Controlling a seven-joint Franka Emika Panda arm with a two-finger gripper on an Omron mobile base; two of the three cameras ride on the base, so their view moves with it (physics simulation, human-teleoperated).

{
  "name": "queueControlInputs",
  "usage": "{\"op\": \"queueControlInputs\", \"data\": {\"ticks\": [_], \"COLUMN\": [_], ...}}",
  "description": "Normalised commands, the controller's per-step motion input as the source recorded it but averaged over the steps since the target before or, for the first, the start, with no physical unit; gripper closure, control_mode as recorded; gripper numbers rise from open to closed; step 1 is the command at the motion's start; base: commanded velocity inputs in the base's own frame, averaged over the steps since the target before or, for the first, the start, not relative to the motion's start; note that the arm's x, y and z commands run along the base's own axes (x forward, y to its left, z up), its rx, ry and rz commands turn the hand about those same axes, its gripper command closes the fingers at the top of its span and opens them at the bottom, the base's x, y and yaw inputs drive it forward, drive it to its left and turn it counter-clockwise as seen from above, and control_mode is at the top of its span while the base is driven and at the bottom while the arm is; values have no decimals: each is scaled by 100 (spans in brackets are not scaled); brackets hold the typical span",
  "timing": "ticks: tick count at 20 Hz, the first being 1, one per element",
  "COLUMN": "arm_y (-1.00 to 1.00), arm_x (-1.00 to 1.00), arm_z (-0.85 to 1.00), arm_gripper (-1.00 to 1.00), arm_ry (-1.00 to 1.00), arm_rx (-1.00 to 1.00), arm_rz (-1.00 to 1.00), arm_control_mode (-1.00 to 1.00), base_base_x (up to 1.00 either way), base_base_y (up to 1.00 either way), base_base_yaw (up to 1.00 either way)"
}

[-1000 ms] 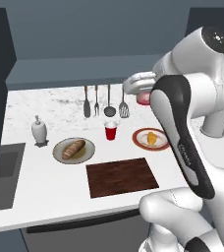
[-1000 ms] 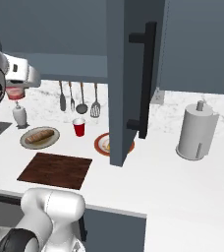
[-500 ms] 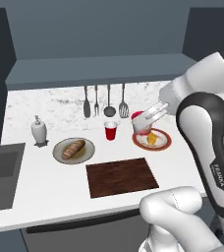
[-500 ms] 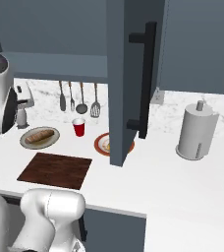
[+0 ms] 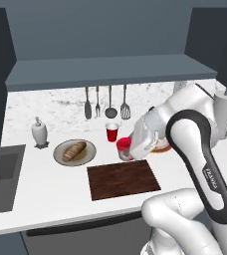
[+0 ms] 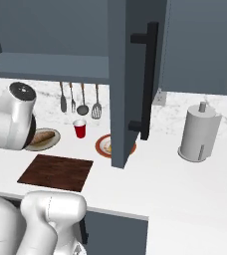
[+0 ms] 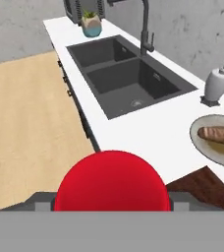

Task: From the different types of pastries on the counter, select a croissant and place it on the cutting board. Then retrieve a jar of jam from the cabinet and place it alongside the croissant on the cutting board.

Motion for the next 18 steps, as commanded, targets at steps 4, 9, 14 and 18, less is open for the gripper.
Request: {"op": "queueControlInputs", "data": {"ticks": [4, 9, 14, 18], "arm_y": [0, 0, 0, -20], "arm_x": [26, 45, 97, 90], "arm_z": [-46, -48, -42, -22], "arm_gripper": [100, 100, 100, 100], "arm_ry": [-2, -3, -11, -11], "arm_rx": [0, 0, 0, 0], "arm_rz": [37, 32, 14, 10], "arm_control_mode": [-100, -100, -100, -100], "base_base_x": [0, 0, 0, 0], "base_base_y": [0, 0, 0, 0], "base_base_yaw": [0, 0, 0, 0]}}
